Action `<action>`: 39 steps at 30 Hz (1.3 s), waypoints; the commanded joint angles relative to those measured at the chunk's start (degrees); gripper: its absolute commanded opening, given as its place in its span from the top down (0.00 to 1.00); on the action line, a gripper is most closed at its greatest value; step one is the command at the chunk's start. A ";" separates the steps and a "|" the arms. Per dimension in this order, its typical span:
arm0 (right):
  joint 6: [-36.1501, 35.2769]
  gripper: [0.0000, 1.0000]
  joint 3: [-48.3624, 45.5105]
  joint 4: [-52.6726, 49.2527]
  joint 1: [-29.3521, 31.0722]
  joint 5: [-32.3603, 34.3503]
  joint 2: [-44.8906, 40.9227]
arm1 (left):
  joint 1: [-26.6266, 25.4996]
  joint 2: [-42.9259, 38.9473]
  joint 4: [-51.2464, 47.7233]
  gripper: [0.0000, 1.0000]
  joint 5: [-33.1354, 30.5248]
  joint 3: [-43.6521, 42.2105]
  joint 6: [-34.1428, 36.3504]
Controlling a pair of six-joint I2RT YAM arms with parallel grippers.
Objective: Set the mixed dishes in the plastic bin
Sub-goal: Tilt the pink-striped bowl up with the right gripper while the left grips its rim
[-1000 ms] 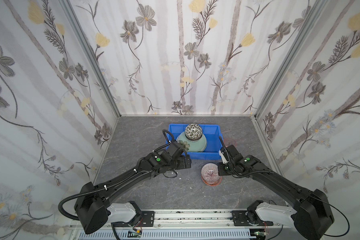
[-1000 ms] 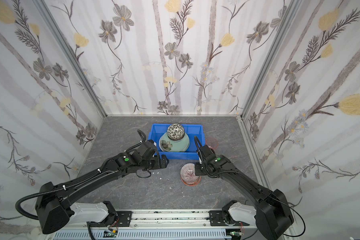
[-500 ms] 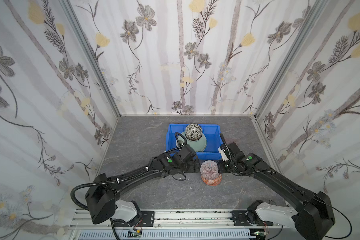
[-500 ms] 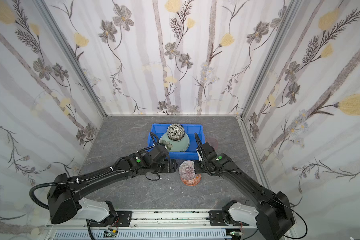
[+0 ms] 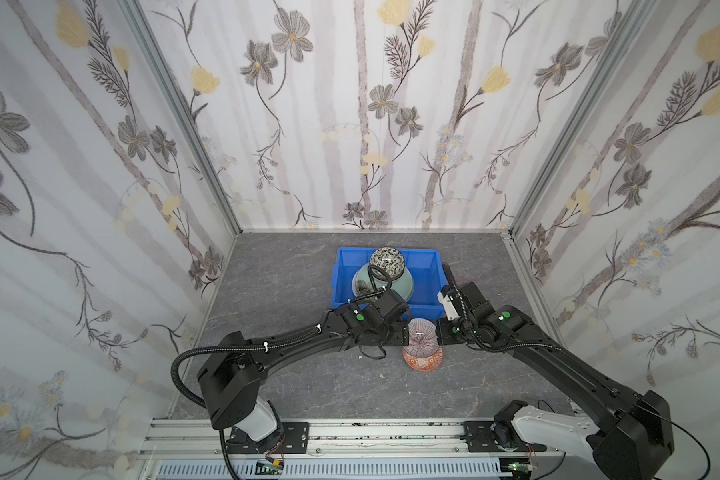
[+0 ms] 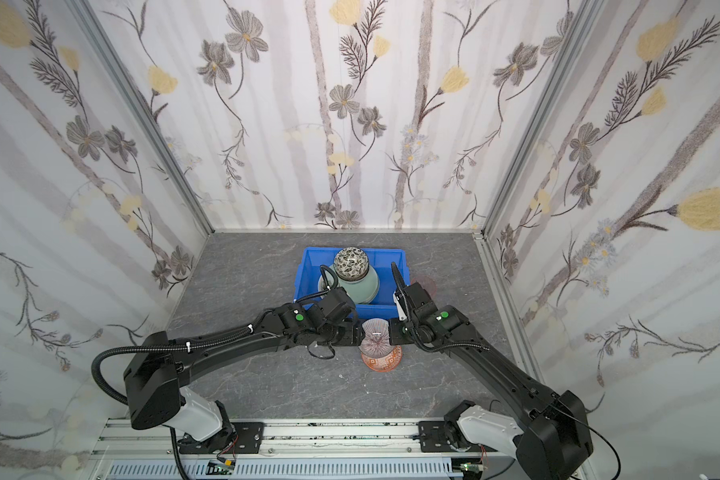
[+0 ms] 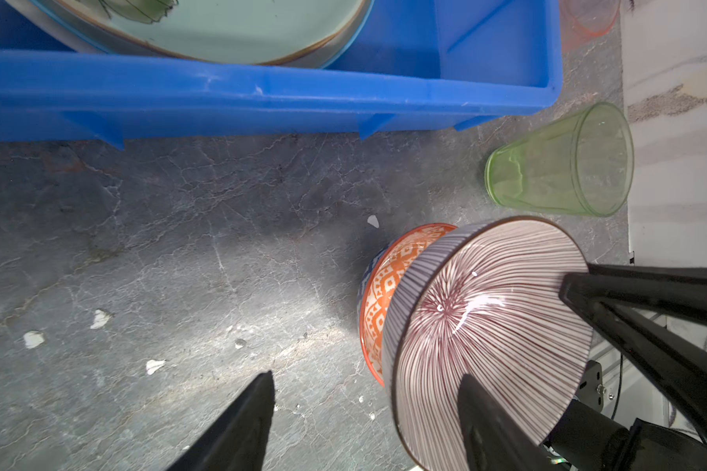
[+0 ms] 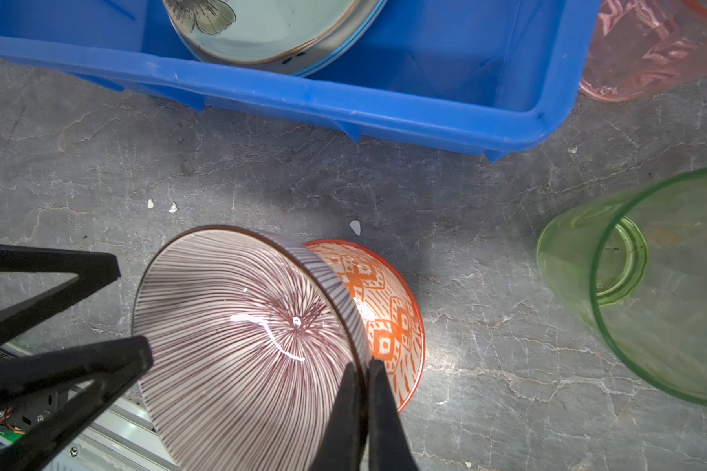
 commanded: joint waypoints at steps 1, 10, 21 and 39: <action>0.14 1.00 1.01 1.36 0.08 -0.67 -0.02 | -0.04 1.08 0.85 0.40 0.24 0.94 1.20; 0.11 1.00 2.20 1.39 0.25 -1.02 0.76 | -0.05 3.19 0.93 0.65 0.96 1.95 1.80; 0.93 1.00 1.67 2.61 0.91 -1.37 1.43 | 0.01 3.79 0.94 0.77 0.88 2.39 2.37; 1.53 0.90 2.00 2.88 1.63 -1.38 0.36 | -0.04 3.93 0.89 1.00 0.68 2.39 2.51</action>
